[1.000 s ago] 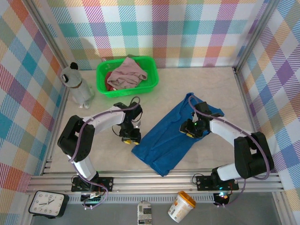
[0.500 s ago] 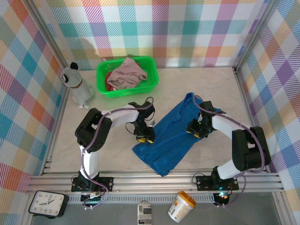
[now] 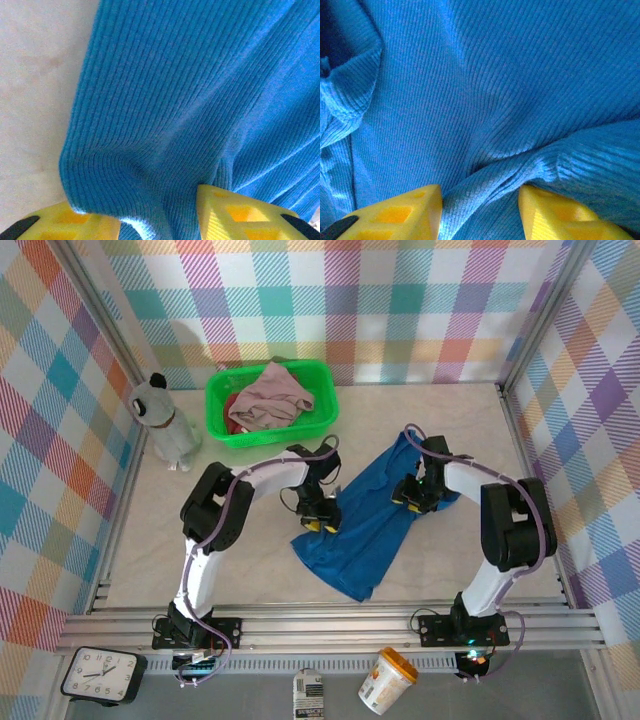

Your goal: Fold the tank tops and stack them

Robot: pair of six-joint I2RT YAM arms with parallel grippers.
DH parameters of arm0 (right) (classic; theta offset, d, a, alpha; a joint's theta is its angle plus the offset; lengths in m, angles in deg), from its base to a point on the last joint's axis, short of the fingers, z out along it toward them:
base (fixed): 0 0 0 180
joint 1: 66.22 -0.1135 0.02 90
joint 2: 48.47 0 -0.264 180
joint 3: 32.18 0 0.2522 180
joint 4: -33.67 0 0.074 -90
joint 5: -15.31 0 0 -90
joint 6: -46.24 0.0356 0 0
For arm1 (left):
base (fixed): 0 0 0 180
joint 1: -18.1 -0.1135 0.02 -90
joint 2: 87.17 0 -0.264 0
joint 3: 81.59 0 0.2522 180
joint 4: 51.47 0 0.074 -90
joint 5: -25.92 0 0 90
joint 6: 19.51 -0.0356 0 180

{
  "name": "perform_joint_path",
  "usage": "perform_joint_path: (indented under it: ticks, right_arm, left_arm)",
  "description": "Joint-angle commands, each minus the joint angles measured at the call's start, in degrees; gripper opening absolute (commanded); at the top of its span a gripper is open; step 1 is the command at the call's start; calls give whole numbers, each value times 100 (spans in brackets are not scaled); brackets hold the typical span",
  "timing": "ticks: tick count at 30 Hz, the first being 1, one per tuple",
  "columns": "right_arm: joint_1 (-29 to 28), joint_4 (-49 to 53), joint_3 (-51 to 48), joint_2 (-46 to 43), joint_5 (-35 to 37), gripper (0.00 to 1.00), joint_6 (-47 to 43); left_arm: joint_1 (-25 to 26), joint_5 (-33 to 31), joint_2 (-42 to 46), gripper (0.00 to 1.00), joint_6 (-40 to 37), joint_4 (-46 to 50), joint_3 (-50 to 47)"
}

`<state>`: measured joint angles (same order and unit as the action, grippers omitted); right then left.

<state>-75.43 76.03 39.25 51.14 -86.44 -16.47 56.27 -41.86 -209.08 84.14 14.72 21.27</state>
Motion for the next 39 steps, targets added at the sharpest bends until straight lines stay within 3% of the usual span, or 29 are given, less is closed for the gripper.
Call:
perform_joint_path:
  ticks: [1, 6, 11, 16, 20, 26, 29, 39]
  right_arm:
    - [131, 171, 166, 232, 157, 46, -293]
    - [33, 114, 203, 36, -260, 47, -717]
    - [-449, 8, -271, -996, -378, 49, -1184]
    - [-1367, -167, -986, -2165, -512, 50, -1300]
    - [-2351, -318, -1354, -2616, -473, 51, -1031]
    - [-3837, -220, -1440, -2471, 136, 51, -1101]
    - [-4357, -96, -1347, -2297, 451, 52, -1292]
    - [-5253, -48, -1126, -1445, 1441, 52, -1690]
  left_arm:
    - [-122, -531, -440, 44, -234, -175, 167]
    - [-290, -582, -453, 44, -293, -96, 381]
    - [-400, -622, 7, 46, -303, 131, 185]
    - [-458, -754, 740, 48, -123, 320, -469]
    - [-558, -782, 1163, 48, 3, 278, -1158]
    - [-643, -380, 1443, 48, 119, -96, -1772]
    - [-653, -482, 1368, 49, 95, -79, -1855]
    - [-684, -556, 1196, 48, 90, -259, -1887]
